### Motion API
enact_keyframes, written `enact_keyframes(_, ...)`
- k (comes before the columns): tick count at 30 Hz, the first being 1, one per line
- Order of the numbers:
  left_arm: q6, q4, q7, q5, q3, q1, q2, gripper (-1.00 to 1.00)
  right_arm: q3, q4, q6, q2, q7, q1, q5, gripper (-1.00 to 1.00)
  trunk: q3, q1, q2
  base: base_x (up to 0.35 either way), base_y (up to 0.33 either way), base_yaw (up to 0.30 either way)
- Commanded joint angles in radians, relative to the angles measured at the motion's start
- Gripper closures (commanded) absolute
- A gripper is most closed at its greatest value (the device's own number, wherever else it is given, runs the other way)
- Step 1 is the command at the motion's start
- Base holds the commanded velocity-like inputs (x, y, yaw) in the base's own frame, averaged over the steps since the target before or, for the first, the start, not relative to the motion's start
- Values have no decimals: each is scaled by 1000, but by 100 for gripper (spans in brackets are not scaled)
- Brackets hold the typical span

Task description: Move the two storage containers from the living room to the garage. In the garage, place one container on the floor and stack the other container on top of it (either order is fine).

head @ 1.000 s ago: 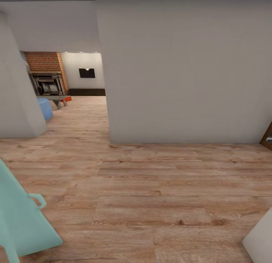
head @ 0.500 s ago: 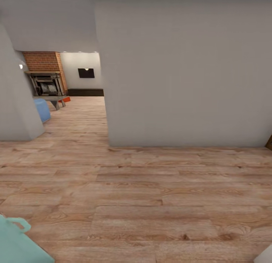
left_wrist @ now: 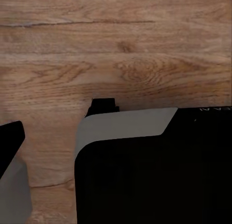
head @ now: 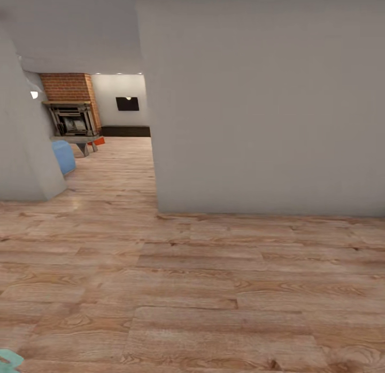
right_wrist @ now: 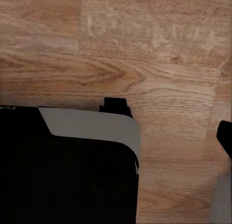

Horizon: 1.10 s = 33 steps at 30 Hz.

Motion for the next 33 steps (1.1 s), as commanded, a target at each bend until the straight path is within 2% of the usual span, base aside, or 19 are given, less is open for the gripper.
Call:
enact_keyframes(1, -4, 1, 4, -4, -1, -1, 0, -100, 8, 3, -3, 1, -1, -1, -8, -100, -1, 1, 0, 320, 0, 259)
enact_keyframes(21, -4, 1, 4, -4, -1, -1, 0, -100, 9, 3, -3, 1, -2, -1, -8, -100, -1, 1, 0, 320, 0, 267)
enact_keyframes(33, -4, 1, 4, -5, -1, -1, 0, -100, 9, 3, -3, 0, -1, -1, -8, -100, -1, 1, 0, 320, 0, 32)
